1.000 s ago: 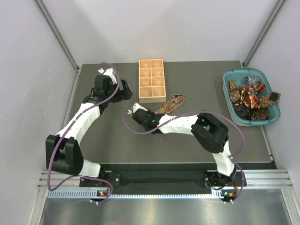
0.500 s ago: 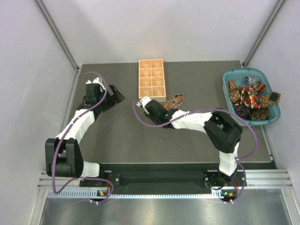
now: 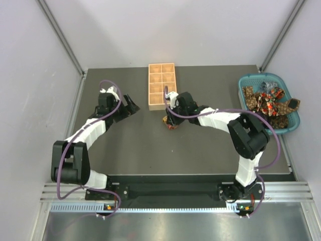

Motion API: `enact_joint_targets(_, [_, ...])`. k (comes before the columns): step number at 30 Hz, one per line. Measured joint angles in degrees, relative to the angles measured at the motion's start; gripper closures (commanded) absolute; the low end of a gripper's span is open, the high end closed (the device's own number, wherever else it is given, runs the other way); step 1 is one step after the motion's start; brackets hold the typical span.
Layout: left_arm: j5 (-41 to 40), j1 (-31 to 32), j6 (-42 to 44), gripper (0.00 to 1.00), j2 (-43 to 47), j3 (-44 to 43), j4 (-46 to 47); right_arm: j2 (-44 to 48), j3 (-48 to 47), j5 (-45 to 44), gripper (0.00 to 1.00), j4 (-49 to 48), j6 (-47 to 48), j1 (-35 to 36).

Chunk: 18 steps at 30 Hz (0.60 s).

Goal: Roll the ties
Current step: Roll the tie

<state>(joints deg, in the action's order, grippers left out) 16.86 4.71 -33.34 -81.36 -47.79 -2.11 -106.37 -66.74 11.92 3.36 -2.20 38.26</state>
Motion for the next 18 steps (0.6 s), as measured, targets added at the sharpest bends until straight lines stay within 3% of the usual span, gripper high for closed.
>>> enact_joint_targets(7, [-1.1,7.6,3.5,0.01,-4.0,-0.1,1.7,-2.3,0.0,15.6,0.75,-2.4,-4.9,-6.7])
enact_joint_targets(18, [-2.6,21.3,18.6,0.01,-9.2,-5.3,2.6,-8.8,-0.7,34.6,0.76,-9.2,-12.9,-14.1])
